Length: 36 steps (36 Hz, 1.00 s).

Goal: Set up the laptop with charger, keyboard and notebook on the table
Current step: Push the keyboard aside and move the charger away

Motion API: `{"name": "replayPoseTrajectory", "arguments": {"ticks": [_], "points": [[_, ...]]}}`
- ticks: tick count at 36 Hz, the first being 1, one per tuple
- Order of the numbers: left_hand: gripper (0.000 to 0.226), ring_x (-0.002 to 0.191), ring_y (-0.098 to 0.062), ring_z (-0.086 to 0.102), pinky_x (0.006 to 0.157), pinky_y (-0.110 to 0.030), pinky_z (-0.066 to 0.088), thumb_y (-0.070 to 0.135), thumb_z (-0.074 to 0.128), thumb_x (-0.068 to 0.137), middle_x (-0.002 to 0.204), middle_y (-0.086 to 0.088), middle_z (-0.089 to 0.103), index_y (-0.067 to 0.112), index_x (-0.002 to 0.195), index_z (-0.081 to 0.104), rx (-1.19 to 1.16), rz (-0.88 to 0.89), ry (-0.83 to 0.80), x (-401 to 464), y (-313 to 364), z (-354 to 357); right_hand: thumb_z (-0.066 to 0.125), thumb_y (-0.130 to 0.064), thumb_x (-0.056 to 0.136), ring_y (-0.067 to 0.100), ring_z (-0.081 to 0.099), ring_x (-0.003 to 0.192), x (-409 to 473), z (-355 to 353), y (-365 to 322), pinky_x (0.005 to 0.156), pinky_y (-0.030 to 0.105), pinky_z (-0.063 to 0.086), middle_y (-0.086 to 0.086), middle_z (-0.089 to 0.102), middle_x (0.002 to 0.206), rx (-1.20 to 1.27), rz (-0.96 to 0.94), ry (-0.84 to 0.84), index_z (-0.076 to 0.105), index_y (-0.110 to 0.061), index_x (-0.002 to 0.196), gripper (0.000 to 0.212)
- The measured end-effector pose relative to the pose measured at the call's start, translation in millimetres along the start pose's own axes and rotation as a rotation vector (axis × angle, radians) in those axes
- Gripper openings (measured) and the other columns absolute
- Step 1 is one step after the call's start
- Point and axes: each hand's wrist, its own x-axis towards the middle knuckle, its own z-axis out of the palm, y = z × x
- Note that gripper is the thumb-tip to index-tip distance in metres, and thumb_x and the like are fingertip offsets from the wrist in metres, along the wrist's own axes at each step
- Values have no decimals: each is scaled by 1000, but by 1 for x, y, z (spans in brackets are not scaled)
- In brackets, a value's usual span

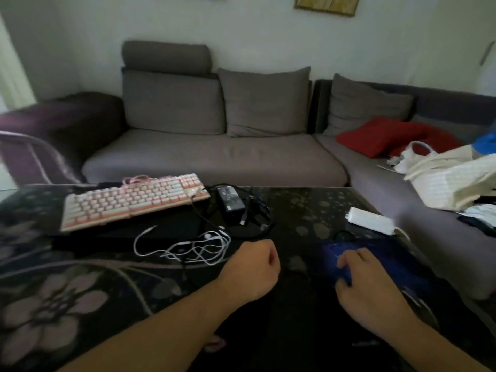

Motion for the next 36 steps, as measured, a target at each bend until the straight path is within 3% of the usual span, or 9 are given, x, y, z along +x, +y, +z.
{"name": "replayPoseTrajectory", "arguments": {"ticks": [7,13,16,19,22,26,29,33,36], "points": [[11,95,-16,65,85,-39,57,24,60,96,102,4,67,24,106,63,159,-84,258,-12,-100,-87,62,-12,91,5,56,97,49,43,-147,89,29,51,-12,53,106,231,-176,-139,59,-29,105,21],[64,126,-22,53,108,-38,46,40,77,86,139,-4,53,19,139,50,412,-198,387,3,-188,-177,59,-19,93,18,56,105,114,88,-258,76,29,48,1,50,125,304,-196,-194,49,-19,122,31],[103,139,-27,43,117,-42,39,58,86,68,152,-7,43,17,149,39,472,-231,364,30,-223,-208,63,-29,96,30,51,129,147,110,-289,91,38,50,12,37,148,203,-115,-208,31,-10,151,66],[141,157,-30,10,128,-50,17,81,82,50,169,-4,13,27,161,13,529,-247,217,62,-244,-223,66,-46,91,35,38,140,168,127,-296,110,44,43,16,34,152,7,-106,-104,26,-13,153,80],[155,159,-33,-9,128,-58,4,90,77,44,172,2,-10,38,163,-7,561,-276,35,93,-248,-231,62,-57,86,35,27,146,189,136,-290,117,47,33,14,28,155,-40,-140,-29,18,-24,158,90],[145,153,-34,22,121,-60,28,90,77,47,170,-1,9,43,162,0,541,-313,-135,125,-243,-234,48,-65,94,37,24,152,214,145,-275,122,52,27,13,31,166,-94,-135,-75,9,-29,165,89],[138,129,-26,49,106,-48,49,89,75,47,154,-2,34,37,160,18,540,-309,-120,132,-244,-236,40,-61,100,35,29,151,220,147,-264,122,53,25,10,38,164,-183,-142,-28,11,-28,166,80],[134,113,-22,56,97,-45,55,93,68,41,145,-2,43,35,156,29,535,-369,-32,120,-253,-241,41,-52,104,33,32,149,217,146,-253,118,52,30,8,39,163,-202,-132,-3,19,-26,165,70],[138,119,-29,58,100,-47,52,95,66,36,147,-6,43,32,155,33,555,-450,76,93,-268,-250,45,-43,104,33,40,143,213,142,-245,114,48,36,9,48,155,-163,-151,4,31,-23,160,61]]}}
